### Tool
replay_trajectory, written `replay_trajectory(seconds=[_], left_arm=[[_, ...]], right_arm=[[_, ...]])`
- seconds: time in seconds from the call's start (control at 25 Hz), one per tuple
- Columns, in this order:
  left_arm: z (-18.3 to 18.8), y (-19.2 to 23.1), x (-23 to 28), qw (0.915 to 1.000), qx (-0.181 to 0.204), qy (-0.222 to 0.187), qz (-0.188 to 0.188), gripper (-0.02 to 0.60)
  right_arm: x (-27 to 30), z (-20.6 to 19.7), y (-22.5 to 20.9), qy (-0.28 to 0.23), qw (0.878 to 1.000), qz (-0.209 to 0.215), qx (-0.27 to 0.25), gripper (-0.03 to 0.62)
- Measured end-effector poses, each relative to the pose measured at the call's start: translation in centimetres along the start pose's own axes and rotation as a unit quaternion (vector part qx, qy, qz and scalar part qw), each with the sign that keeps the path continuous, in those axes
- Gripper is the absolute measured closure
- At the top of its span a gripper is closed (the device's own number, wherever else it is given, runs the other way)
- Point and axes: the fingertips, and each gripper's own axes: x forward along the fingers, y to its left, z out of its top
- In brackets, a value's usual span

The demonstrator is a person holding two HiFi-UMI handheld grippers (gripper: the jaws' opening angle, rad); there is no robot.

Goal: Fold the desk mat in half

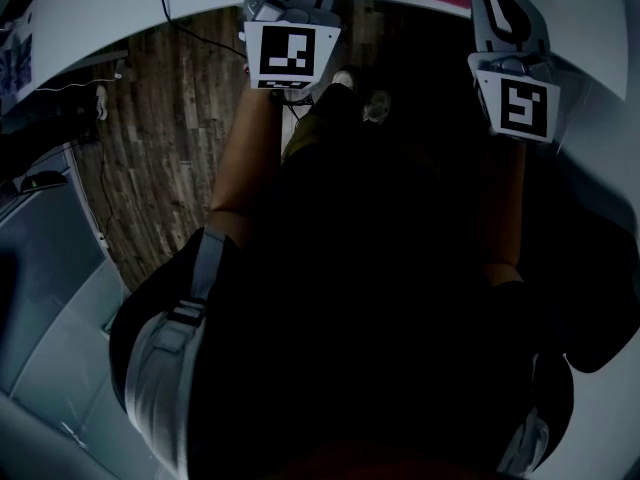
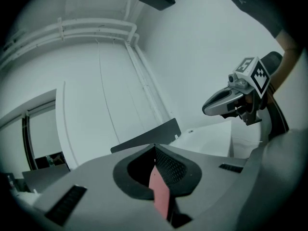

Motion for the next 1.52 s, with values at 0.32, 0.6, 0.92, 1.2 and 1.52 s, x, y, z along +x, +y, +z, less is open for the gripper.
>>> replay_trajectory(seconds=[0.32, 0.6, 0.92, 1.2, 1.52], left_arm=[[-4.6, 1.2, 1.0, 0.997, -0.061, 0.046, -0.004, 0.569], [-10.1, 3.2, 2.9, 0.9898, -0.103, 0.098, 0.001, 0.569], [-15.5, 2.8, 4.0, 0.9792, -0.122, 0.161, -0.021, 0.568], [-19.2, 1.8, 4.1, 0.9671, -0.143, 0.203, -0.054, 0.524], [-23.9, -1.4, 3.5, 0.9503, -0.146, 0.251, -0.112, 0.411]], right_arm=[[2.0, -3.1, -0.7, 0.035, 0.997, -0.025, 0.062, 0.56], [4.9, -7.4, 0.0, 0.097, 0.989, -0.036, 0.103, 0.55], [4.6, -12.7, 0.2, 0.171, 0.976, -0.046, 0.126, 0.467], [3.7, -17.1, 0.1, 0.239, 0.959, -0.058, 0.142, 0.409], [2.1, -22.6, 1.1, 0.309, 0.937, -0.054, 0.155, 0.365]])
